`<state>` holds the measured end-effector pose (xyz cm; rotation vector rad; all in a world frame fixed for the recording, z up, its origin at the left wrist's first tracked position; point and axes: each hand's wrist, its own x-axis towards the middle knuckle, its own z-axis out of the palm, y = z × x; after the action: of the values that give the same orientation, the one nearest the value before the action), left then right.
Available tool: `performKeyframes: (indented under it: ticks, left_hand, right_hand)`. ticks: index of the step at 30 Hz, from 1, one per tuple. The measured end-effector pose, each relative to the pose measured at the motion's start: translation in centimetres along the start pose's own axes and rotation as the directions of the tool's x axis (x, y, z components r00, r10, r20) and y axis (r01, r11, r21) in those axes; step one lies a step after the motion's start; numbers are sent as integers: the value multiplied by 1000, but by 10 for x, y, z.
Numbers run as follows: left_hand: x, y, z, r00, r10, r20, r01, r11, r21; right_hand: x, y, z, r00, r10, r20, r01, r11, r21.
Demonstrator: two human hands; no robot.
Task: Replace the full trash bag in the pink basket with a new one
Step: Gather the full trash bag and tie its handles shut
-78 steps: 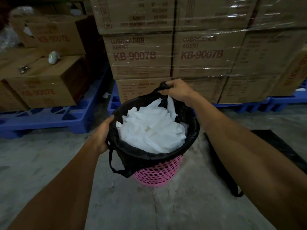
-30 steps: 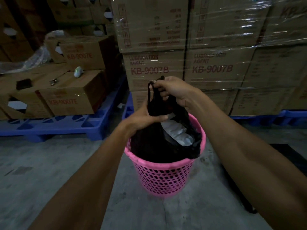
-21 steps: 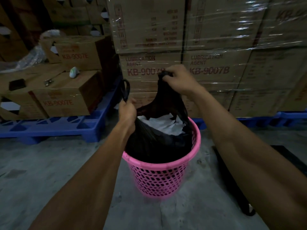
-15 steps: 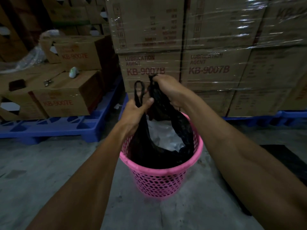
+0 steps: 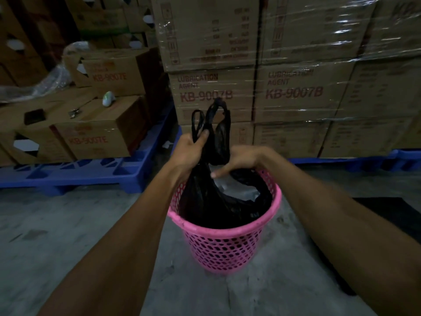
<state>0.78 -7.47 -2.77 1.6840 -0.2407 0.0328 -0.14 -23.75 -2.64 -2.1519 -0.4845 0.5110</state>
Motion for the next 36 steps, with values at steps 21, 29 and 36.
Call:
performKeyframes:
  ticks: [21,29,36]
  left_hand:
    - [-4,-53,-13,941,-91,326,7,969,249]
    - [3,-76,-17,989,-99,-108,123,962,243]
    - [14,-70,-8,906,-316,-282,202,907,-370]
  right_hand:
    - [54,4,44,842,278,-463,69,795,602]
    - [35,7,6,914,119,-387,123,830,544]
    - [36,27,-16,733,130,-668,-287,949,-130]
